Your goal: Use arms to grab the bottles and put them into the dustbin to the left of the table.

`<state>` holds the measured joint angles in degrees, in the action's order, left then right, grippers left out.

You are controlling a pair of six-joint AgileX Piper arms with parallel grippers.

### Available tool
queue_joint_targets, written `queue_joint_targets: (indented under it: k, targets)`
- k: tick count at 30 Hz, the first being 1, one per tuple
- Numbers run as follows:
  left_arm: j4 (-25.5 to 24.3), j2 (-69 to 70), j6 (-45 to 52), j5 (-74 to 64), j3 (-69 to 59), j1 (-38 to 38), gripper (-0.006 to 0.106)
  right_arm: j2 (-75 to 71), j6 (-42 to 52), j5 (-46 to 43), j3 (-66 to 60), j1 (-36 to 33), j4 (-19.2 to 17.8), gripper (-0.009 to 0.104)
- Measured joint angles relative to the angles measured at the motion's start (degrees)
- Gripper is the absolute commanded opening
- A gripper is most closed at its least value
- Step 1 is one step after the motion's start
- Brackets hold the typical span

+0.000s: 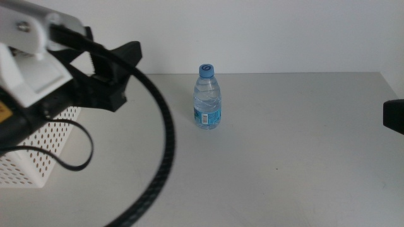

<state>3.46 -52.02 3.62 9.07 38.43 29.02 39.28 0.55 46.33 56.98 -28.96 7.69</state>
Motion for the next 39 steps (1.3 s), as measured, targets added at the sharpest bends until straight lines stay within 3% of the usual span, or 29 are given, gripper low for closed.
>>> queue_joint_targets:
  k: [9, 15, 20, 39]
  targets:
    - [-0.2, -15.4, -0.1, 7.1, 0.0, 1.4, 0.081, 0.0, 0.0, 0.0, 0.0, 0.0, 0.0, 0.059]
    - [-3.5, -22.2, -0.1, 10.3, 0.0, 1.3, 0.093, 0.0, 0.0, 0.0, 0.0, 0.0, 0.0, 0.059]
    - [-5.3, -29.3, -1.6, 18.1, 0.9, 1.2, 0.094, 0.0, 0.0, 0.0, 0.0, 0.0, 0.0, 0.059]
    - [-5.5, -54.3, -2.7, 19.7, 22.4, -0.4, 0.093, 0.0, 0.0, 0.0, 0.0, 0.0, 0.0, 0.059]
